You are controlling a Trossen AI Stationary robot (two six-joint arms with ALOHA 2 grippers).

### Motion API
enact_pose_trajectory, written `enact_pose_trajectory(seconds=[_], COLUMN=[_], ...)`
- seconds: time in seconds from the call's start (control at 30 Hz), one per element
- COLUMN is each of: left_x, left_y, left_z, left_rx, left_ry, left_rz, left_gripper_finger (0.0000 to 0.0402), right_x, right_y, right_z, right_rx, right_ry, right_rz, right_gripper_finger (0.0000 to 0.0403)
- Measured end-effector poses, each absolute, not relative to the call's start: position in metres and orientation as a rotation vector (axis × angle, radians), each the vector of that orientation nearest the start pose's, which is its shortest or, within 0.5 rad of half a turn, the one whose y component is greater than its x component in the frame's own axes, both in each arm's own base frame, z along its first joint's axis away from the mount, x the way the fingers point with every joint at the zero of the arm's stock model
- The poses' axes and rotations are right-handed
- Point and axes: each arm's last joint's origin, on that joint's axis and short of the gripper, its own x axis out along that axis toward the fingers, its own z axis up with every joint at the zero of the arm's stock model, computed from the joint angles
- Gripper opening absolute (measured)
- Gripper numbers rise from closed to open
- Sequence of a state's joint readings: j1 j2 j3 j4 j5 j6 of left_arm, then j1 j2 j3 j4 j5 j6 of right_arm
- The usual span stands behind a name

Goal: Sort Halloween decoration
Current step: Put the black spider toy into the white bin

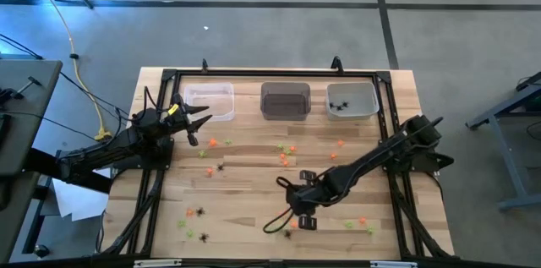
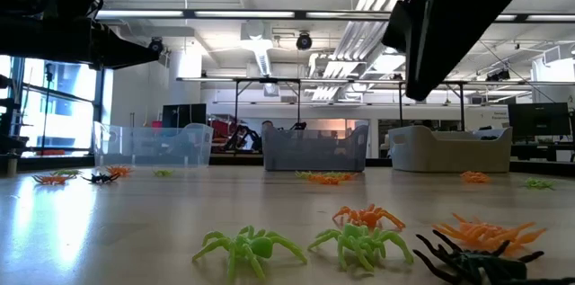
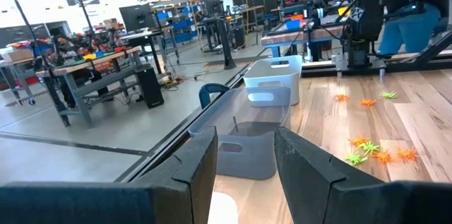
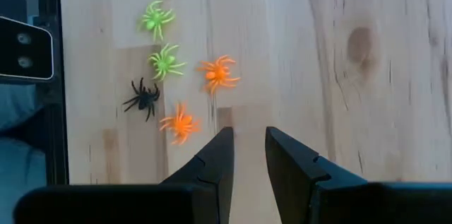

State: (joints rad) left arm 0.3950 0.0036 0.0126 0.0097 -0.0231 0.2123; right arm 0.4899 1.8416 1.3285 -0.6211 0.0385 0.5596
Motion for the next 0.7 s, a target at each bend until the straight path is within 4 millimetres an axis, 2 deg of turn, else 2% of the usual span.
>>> enact_pose_trajectory(seconds=[0.17, 0.7], left_x=[0.0894, 0.0894], left_y=[0.038, 0.038], left_z=[0.1685, 0.1686], left_rx=[0.213, 0.213], left_ry=[0.026, 0.025], left_rz=[0.419, 0.419], left_gripper_finger=[0.0131, 0.0131], right_x=[0.3323, 0.3291], right_y=[0.1739, 0.1693], right_z=[0.2025, 0.2004], right_rx=[0.217, 0.283], right_ry=[1.179, 1.21], right_rz=[0.113, -0.023], right_gripper_finger=[0.0078, 0.0078])
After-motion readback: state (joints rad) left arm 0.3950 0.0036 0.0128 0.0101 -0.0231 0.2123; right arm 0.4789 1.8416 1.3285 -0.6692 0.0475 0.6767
